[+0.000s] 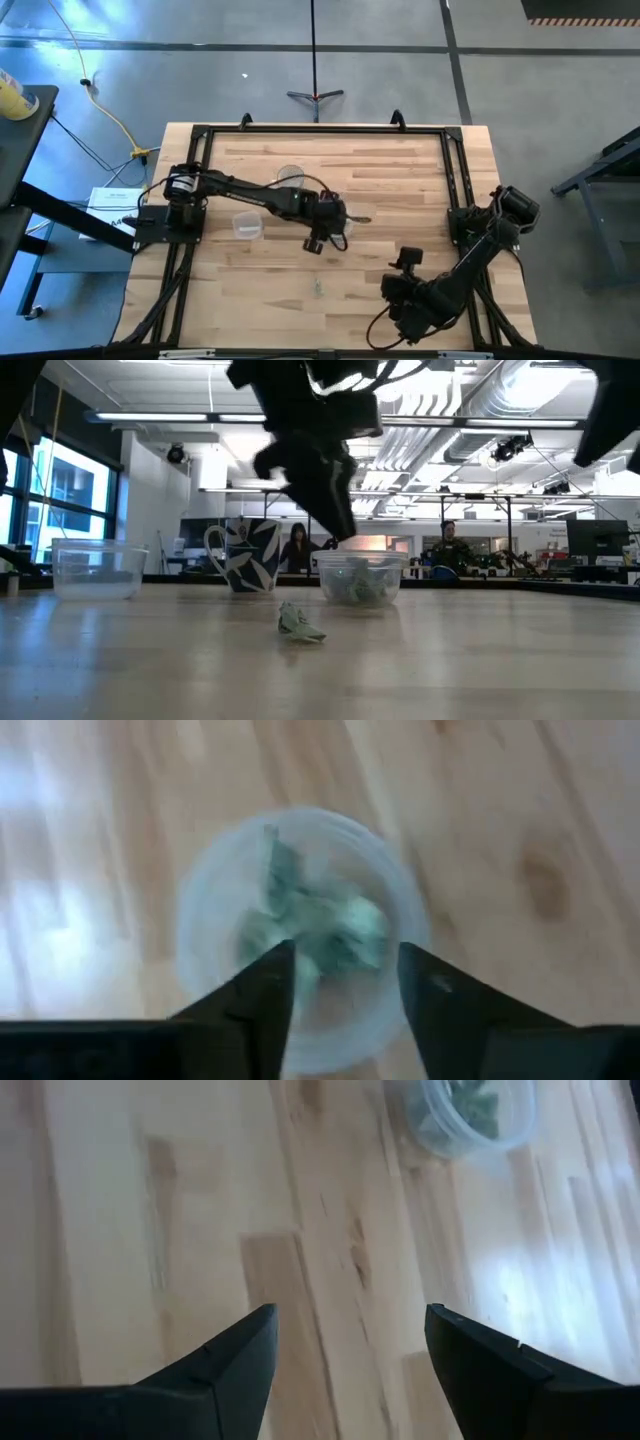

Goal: Pick and place Stevia / Truvia into bins
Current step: Put the white stevia packet into the right transparent container

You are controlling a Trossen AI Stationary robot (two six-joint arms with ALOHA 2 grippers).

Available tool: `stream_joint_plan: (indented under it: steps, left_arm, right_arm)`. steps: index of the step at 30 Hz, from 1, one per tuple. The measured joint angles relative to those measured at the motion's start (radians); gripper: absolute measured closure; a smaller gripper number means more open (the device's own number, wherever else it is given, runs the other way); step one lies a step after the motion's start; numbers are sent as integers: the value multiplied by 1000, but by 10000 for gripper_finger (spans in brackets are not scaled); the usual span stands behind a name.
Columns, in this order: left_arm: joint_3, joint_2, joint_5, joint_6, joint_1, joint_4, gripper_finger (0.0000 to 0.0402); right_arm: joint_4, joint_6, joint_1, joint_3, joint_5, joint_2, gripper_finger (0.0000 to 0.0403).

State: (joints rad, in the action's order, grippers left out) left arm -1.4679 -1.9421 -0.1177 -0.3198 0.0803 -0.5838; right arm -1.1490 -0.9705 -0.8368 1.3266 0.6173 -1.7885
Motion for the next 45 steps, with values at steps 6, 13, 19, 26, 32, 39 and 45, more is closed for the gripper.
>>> stream_joint_plan:
  steps: [6, 13, 19, 26, 32, 39, 45]
  left_arm:
    - [13, 61, -14, 258, 145, -180, 165]
    - [131, 129, -163, 503, 405, -192, 198]
    - [221, 161, -253, 831, 596, -201, 208]
    - [266, 184, -312, 1105, 673, -247, 208]
    - [266, 184, -352, 1193, 721, -279, 208]
    - [266, 184, -368, 1231, 728, -317, 208]
    - [266, 184, -376, 1231, 727, -350, 208]
  right_arm:
    - [224, 156, 81, -10, -23, 0, 158]
    - [676, 373, 223, -100, -165, -12, 158]
    - [847, 482, 288, -27, -213, -91, 158]
    - [800, 383, 314, 98, -187, -256, 158]
    - [787, 323, 312, 179, -155, -327, 158]
    - [723, 153, 293, 244, -97, -428, 158]
    - [632, 104, 290, 309, -118, -497, 158]
